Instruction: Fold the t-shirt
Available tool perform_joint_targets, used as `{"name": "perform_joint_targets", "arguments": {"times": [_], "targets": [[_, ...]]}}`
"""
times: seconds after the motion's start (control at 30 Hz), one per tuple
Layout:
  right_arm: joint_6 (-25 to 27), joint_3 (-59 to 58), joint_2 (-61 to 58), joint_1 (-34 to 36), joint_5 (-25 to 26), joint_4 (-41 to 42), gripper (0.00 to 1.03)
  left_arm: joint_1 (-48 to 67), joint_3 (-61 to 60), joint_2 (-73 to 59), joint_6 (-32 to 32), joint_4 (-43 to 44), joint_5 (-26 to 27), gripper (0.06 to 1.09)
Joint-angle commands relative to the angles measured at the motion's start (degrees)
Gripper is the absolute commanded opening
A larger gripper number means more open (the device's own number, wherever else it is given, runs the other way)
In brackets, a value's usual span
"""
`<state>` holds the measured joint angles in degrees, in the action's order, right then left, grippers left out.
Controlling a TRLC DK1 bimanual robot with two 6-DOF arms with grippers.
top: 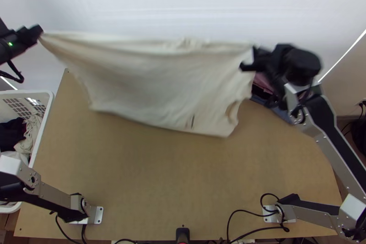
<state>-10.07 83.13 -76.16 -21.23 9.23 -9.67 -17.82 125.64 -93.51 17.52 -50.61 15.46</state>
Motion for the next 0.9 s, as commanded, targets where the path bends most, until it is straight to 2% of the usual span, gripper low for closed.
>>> {"name": "perform_joint_targets", "arguments": {"times": [0.0, 0.23, 0.43, 0.63, 0.87], "targets": [[1.63, 6.16, 1.89, 3.48, 1.75, 3.96, 0.03, -0.98, 2.06, 3.16, 5.25, 4.56, -0.70, 0.10], [1.89, 14.07, 7.43, 6.73, 2.10, 4.84, 0.03, -4.76, 1.53, 10.90, 9.29, 11.50, -0.79, 0.10], [2.42, 12.49, 19.21, 6.91, 2.02, 4.13, 0.03, -8.45, -0.40, 20.92, 9.82, 11.06, -0.87, 0.10], [2.51, 9.94, 31.78, 6.73, 2.02, 0.00, 0.03, -11.88, -2.42, 30.85, 8.32, 13.26, -0.96, 0.10], [3.91, 16.18, 34.24, 6.20, 2.10, -5.97, 0.03, -12.59, -2.86, 35.68, 9.20, 16.07, -0.87, 0.10]]}}
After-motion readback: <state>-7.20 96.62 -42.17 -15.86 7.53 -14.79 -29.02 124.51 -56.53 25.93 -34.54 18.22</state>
